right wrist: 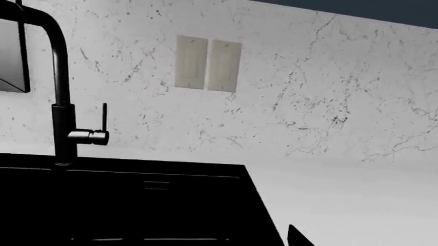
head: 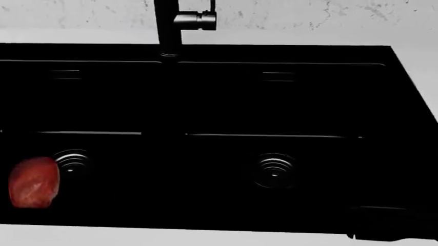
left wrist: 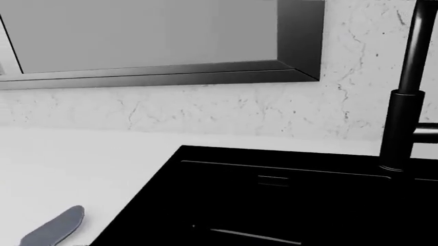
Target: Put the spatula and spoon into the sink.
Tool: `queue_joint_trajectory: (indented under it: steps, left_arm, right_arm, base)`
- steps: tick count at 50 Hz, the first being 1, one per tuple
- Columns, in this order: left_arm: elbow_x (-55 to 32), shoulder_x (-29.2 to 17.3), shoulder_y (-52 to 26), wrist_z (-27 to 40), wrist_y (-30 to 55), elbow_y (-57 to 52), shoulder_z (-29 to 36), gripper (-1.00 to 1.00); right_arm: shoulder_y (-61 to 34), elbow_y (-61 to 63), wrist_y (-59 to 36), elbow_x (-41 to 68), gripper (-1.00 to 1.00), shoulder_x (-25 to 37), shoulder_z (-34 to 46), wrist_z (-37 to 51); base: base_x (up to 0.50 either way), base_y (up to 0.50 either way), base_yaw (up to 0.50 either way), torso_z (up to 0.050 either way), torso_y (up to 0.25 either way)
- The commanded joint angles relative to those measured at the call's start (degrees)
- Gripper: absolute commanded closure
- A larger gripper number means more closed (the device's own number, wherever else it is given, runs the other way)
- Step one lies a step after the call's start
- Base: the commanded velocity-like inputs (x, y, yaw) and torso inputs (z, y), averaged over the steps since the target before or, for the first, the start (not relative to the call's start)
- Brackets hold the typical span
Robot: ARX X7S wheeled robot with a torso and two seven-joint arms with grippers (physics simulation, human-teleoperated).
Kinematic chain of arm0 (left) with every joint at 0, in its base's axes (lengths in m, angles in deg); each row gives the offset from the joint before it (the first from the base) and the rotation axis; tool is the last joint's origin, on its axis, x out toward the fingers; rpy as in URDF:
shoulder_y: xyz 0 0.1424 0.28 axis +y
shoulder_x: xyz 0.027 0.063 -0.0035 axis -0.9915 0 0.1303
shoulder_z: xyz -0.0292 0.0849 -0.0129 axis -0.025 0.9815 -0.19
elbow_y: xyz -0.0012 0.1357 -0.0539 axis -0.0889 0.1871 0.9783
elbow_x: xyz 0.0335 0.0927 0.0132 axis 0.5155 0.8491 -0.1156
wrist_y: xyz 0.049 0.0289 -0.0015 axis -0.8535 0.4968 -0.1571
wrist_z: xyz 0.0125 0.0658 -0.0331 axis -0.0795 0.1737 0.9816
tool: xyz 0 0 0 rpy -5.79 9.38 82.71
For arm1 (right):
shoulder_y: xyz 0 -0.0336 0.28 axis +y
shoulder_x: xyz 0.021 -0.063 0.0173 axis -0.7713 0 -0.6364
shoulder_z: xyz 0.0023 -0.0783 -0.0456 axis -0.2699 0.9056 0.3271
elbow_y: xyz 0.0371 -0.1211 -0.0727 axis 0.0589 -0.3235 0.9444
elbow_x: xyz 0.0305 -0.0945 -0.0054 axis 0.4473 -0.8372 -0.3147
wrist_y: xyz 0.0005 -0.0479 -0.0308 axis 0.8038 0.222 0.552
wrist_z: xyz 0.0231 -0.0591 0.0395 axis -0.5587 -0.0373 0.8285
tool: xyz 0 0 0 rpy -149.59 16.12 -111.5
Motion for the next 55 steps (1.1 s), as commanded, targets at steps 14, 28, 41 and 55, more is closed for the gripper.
queue_joint_trajectory:
  steps: [14, 28, 41, 55]
  left_arm:
    - [0.2, 0.8, -0.4, -0.6, -0.2, -0.5, -1.0, -1.0]
    - [-0.3, 0.8, 0.0, -0.2, -0.4, -0.7, -0.9, -1.0]
    - [-0.9, 0.5, 0.0, 0.3, -0.3, -0.8, -1.0, -1.0]
    - [-2.5, 0.9, -0.5, 0.6, 0.9, 0.6, -1.0, -1.0]
  right_arm:
    - [-0.2, -0.1, 0.2, -0.9, -1.0, 0.0, -1.9, -0.8]
    - [0.8, 0.2, 1.7, -2.0, -1.0, 0.0, -1.3, 0.1]
    - [0.9, 0.6, 2.1, -1.8, -1.0, 0.0, -1.7, 0.9]
    - [2.4, -0.8, 3.3, -3.0, -1.0, 0.0, -0.6, -0.6]
  base:
    - [0.05, 0.5, 0.0, 0.0, 0.0]
    - [0.01, 0.5, 0.0, 0.0, 0.0]
    - [0.01, 0.5, 0.0, 0.0, 0.0]
    - [0.0, 0.05, 0.0, 0.0, 0.0]
